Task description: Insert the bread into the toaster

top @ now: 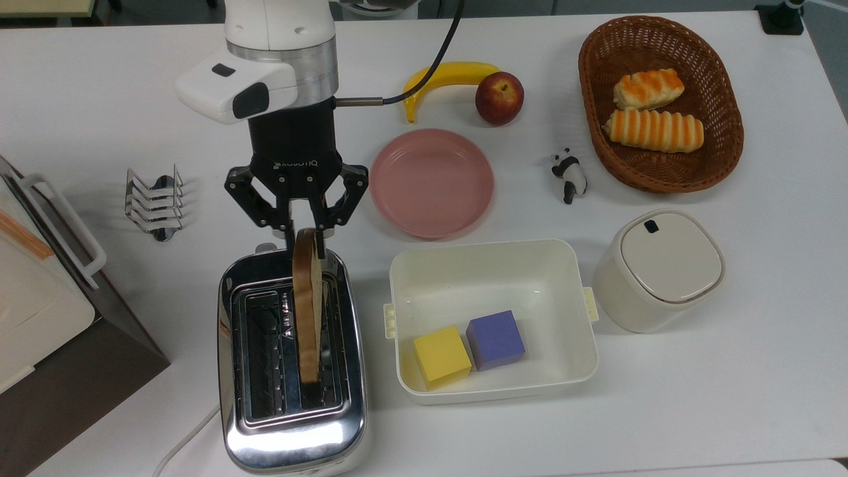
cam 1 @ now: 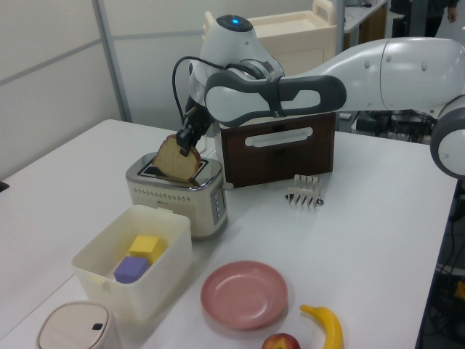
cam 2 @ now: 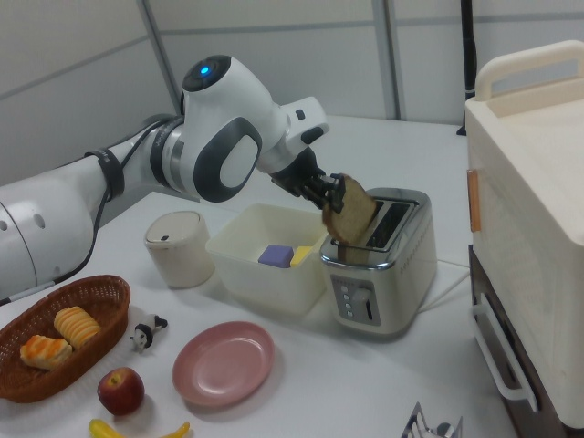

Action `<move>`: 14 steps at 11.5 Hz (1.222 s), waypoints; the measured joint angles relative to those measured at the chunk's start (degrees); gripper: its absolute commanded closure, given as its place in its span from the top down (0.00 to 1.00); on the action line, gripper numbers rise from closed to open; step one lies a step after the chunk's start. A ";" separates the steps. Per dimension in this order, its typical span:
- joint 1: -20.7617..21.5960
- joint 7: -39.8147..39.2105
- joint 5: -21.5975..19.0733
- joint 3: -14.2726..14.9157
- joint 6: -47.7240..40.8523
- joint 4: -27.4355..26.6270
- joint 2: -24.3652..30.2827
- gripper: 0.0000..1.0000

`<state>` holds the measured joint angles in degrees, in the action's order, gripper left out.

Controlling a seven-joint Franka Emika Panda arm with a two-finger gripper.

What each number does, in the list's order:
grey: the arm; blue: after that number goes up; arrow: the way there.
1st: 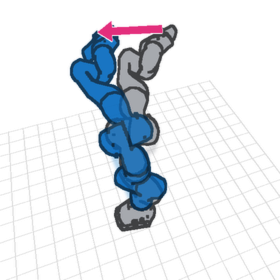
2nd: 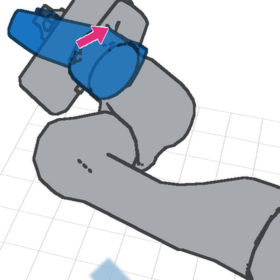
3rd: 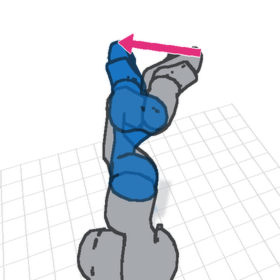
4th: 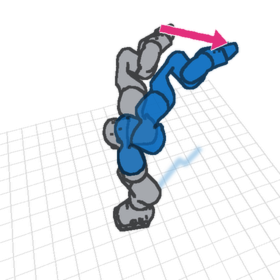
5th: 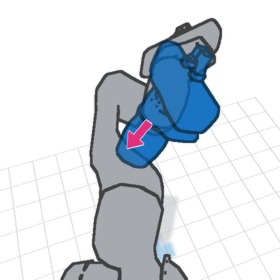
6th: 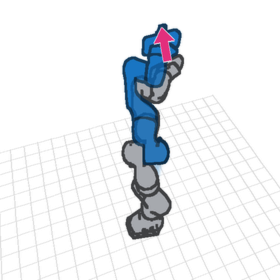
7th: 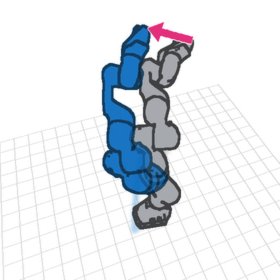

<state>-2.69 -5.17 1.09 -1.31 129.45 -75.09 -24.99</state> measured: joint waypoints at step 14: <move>7.16 6.28 6.16 -0.12 -41.03 -1.58 9.80 1.00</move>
<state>4.47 1.11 7.25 -1.42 88.42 -76.67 -15.19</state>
